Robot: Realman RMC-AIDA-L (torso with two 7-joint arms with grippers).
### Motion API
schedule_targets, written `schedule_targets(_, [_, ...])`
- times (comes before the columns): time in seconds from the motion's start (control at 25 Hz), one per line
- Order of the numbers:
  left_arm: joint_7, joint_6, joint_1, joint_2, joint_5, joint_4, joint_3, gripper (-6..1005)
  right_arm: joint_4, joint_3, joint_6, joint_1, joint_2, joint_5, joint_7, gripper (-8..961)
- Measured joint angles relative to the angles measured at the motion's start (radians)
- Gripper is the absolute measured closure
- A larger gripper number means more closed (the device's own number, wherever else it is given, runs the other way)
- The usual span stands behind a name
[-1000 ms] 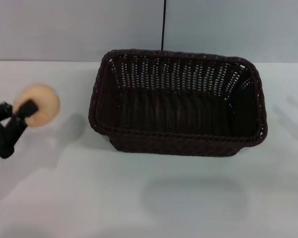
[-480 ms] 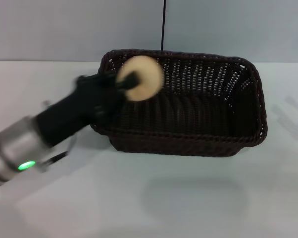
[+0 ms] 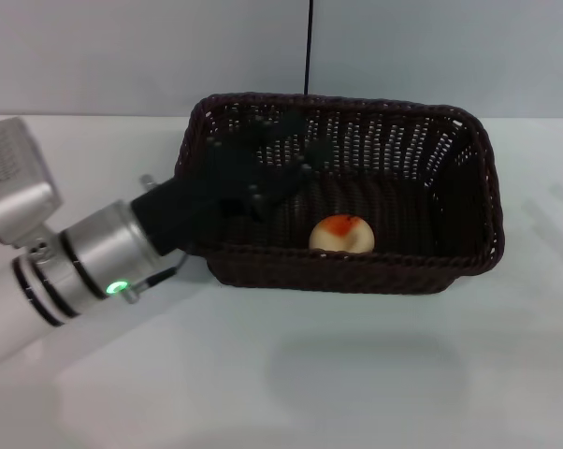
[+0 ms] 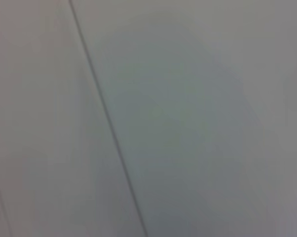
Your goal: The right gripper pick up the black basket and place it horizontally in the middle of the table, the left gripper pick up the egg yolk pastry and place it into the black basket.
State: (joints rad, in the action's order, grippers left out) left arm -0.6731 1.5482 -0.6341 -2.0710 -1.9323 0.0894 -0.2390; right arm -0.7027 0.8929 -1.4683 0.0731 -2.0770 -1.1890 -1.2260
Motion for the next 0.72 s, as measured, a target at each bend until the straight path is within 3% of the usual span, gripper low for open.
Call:
schedule_targets(0.2, [0.002, 0.004, 0.045, 0.006, 0.003, -0.03, 0.039, 511, 0.084, -0.101, -0.033, 0.017, 0.0, 0.002, 0.066, 375])
schedule_targets(0.24, [0.009, 0.015, 0.115, 0.006, 0.005, -0.074, 0.112, 478, 0.14, -0.163, -0.061, 0.027, -0.001, 0.002, 0.123, 375])
schedule_targets(0.4, [0.053, 0.05, 0.249, 0.009, 0.006, -0.131, 0.273, 334, 0.248, -0.28, -0.099, 0.047, -0.001, 0.002, 0.227, 375])
schedule_targets(0.44, [0.07, 0.065, 0.308, 0.009, 0.006, -0.151, 0.341, 298, 0.325, -0.374, -0.12, 0.061, -0.001, 0.003, 0.311, 375])
schedule_targets(0.48, [0.07, 0.065, 0.308, 0.009, 0.006, -0.151, 0.341, 262, 0.325, -0.374, -0.12, 0.061, -0.001, 0.003, 0.311, 375])
schedule_targets(0.56, [0.092, 0.075, 0.359, 0.01, 0.006, -0.159, 0.406, 190, 0.403, -0.47, -0.137, 0.073, -0.002, 0.004, 0.391, 375])
schedule_targets(0.64, [0.131, 0.077, 0.433, 0.009, 0.006, -0.159, 0.497, 188, 0.514, -0.609, -0.15, 0.092, -0.002, 0.005, 0.499, 375])
schedule_targets(0.72, [0.144, 0.077, 0.451, 0.008, 0.006, -0.157, 0.517, 187, 0.546, -0.647, -0.152, 0.099, -0.003, 0.005, 0.536, 375])
